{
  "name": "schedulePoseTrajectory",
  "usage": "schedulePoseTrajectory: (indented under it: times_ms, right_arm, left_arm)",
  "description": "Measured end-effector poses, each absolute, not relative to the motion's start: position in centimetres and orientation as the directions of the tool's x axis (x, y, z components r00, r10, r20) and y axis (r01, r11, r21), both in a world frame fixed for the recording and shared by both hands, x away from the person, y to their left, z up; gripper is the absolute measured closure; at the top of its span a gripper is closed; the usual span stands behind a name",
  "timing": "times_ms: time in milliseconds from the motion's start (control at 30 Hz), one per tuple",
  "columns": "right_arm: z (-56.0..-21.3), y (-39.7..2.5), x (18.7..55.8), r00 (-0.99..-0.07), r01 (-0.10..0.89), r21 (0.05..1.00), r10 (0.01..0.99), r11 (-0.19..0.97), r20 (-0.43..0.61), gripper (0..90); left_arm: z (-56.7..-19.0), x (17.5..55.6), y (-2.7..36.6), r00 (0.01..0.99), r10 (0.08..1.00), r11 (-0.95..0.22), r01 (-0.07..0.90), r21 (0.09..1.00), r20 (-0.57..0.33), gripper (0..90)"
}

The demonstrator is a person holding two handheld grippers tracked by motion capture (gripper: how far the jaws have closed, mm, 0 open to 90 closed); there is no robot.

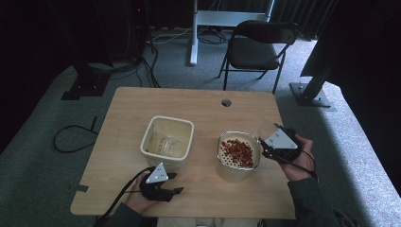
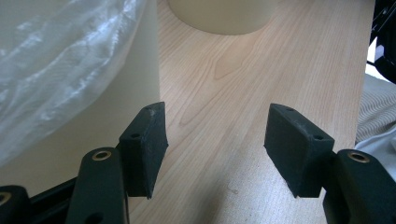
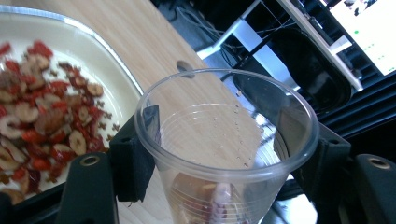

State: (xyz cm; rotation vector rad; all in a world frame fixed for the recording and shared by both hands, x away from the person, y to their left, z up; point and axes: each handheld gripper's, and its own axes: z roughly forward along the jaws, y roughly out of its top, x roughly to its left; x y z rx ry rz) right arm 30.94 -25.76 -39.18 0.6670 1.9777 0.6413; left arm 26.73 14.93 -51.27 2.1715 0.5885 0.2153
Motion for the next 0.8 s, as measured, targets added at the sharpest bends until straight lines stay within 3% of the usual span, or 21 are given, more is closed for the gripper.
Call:
schedulePoseTrajectory:
  times_ms: [467, 533, 800]
  right_arm:
    - [-38.9, -23.1, 31.2, -0.413, 0.152, 0.419, 0.443, 0.895, -0.796, 31.6]
    - [-39.1, -22.2, 31.1, -0.393, 0.135, 0.316, 0.344, 0.939, -0.853, 31.6]
    - [-39.2, -20.8, 30.8, -0.356, 0.09, 0.158, 0.18, 0.983, -0.917, 31.7]
  left_arm:
    - [-51.4, 26.8, 14.9, 0.874, 0.483, -0.524, 0.338, 0.782, -0.054, 39.7]
    - [-51.4, 26.8, 14.8, 0.876, 0.48, -0.526, 0.336, 0.781, -0.054, 39.7]
    - [-51.4, 26.8, 14.7, 0.876, 0.479, -0.524, 0.338, 0.782, -0.057, 39.7]
